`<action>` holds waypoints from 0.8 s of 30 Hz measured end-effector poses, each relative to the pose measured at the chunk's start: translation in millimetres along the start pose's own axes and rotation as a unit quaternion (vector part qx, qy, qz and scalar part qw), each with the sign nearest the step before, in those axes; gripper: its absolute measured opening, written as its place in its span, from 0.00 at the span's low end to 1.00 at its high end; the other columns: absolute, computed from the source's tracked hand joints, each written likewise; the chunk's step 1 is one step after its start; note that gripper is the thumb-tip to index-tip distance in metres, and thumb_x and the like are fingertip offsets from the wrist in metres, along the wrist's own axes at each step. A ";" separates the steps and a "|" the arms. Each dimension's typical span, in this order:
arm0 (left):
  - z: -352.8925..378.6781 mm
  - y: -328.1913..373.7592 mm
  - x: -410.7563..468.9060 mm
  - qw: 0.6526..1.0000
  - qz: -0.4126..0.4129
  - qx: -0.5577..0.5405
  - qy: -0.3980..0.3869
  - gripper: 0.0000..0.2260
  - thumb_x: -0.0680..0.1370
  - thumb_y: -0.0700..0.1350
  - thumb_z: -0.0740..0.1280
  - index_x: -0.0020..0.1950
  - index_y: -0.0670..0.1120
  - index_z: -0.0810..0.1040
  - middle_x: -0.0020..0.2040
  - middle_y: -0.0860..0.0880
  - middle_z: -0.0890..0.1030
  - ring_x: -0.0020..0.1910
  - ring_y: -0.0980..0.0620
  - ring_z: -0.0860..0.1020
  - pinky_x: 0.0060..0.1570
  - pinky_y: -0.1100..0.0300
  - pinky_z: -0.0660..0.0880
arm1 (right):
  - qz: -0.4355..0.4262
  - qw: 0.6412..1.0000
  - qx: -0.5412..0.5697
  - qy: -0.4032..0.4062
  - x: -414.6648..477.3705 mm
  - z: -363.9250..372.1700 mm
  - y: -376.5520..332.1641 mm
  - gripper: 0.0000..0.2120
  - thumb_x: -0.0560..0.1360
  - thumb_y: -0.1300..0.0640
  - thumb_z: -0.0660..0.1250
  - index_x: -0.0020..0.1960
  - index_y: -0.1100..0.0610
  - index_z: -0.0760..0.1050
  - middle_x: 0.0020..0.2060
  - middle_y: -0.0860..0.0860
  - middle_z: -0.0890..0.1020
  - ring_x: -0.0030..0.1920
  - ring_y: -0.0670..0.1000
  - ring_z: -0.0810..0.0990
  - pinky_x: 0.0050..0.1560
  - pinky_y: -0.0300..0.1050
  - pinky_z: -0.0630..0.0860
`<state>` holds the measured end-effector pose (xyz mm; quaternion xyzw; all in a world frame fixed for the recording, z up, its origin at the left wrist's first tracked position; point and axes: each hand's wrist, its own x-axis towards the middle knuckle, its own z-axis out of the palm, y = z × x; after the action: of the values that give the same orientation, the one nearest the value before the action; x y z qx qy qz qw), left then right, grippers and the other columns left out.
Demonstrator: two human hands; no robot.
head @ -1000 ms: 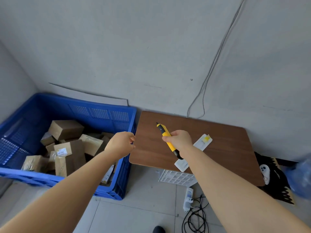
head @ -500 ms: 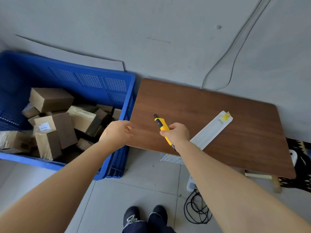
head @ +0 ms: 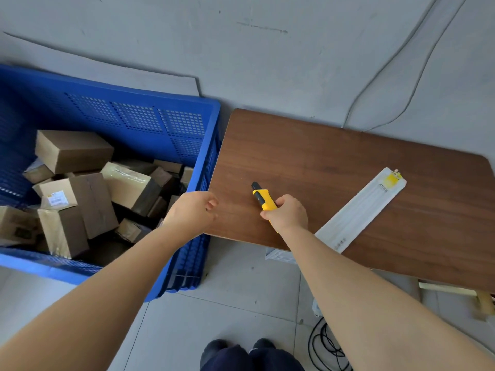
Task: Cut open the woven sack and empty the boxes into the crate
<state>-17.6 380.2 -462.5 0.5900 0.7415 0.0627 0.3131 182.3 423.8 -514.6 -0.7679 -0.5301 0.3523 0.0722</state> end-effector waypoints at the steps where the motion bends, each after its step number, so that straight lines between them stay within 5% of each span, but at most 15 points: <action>1: 0.1 -0.7 0.9 1.000 0.001 0.000 0.000 0.13 0.75 0.40 0.66 0.59 0.48 0.79 0.54 0.51 0.81 0.54 0.52 0.78 0.56 0.56 0.76 | -0.003 1.000 -0.010 0.001 2.1 2.4 0.0 0.20 0.67 0.49 0.77 0.54 0.54 0.77 0.52 0.52 0.82 0.54 0.56 0.79 0.46 0.47 0.74; 13: -21.1 4.2 0.7 1.000 0.007 0.016 0.006 0.13 0.75 0.42 0.68 0.59 0.47 0.79 0.55 0.50 0.82 0.54 0.52 0.79 0.57 0.57 0.75 | -0.016 0.997 -0.076 0.015 4.0 -0.6 -0.4 0.25 0.68 0.44 0.75 0.59 0.56 0.75 0.55 0.55 0.79 0.57 0.56 0.76 0.51 0.49 0.76; 24: -80.3 50.4 -42.5 1.000 0.012 -0.002 0.002 0.12 0.76 0.43 0.67 0.59 0.48 0.78 0.54 0.51 0.81 0.52 0.53 0.78 0.53 0.61 0.73 | -0.046 0.998 -0.023 -0.042 -51.6 -75.3 -39.9 0.11 0.75 0.51 0.69 0.55 0.54 0.79 0.54 0.51 0.81 0.53 0.53 0.79 0.47 0.44 0.74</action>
<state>-14.1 378.4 -358.7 0.5982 0.7349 0.0693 0.3119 188.6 416.1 -415.5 -0.7284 -0.5757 0.3684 0.0479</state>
